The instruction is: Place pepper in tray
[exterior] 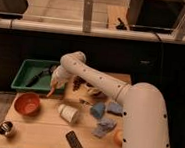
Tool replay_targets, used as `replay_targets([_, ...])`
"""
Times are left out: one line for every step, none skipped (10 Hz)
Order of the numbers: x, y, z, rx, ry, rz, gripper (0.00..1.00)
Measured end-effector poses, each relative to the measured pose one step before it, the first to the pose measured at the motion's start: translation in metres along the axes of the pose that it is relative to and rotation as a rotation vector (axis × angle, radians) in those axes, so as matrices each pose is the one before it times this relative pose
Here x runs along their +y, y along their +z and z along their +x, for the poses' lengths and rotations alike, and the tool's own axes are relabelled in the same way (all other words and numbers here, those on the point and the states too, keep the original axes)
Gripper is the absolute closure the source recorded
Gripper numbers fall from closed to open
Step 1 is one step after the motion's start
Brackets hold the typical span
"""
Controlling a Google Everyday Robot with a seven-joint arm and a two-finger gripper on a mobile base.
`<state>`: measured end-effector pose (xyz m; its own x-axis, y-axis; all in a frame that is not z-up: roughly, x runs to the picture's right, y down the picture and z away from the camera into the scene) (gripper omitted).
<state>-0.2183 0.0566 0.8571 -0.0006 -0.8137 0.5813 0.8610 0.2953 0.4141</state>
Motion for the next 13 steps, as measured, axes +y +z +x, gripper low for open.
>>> replay_targets([-0.00030,0.00069,-0.00004,0.00177,-0.00028,0.00072,0.92])
replay_targets([-0.00048,0.00056,0.00346,0.00691,0.00714,0.01071,0.96])
replay_targets([-0.00174,0.00337,0.00662,0.00347,0.00439,0.01011,0.99])
replay_targets([-0.00555,0.00531,0.00423,-0.00133,-0.00326,0.01075,1.00])
replay_targets([-0.00329,0.00398,0.00787,-0.00006,-0.00297,0.01467,1.00])
replay_targets([0.00052,0.00038,0.00655,0.00404,0.00184,0.00498,0.98])
replay_targets([-0.00190,0.00155,0.00525,0.00252,0.00029,0.00451,0.92])
replay_targets([-0.00197,0.00120,0.00403,0.00674,0.00092,0.00070,0.81])
replay_targets([0.00072,-0.00063,0.00414,0.02123,0.01082,-0.00472,0.71])
replay_targets([0.00037,-0.00125,0.00347,0.02897,0.01270,-0.00288,0.61])
replay_targets([0.00003,0.00075,0.00172,0.02798,0.01932,0.00790,0.51])
replay_targets([0.00115,-0.00038,0.00375,0.03133,0.04641,0.01047,0.40])
replay_targets([0.00078,-0.00063,0.00303,0.01946,0.06118,0.01165,0.30])
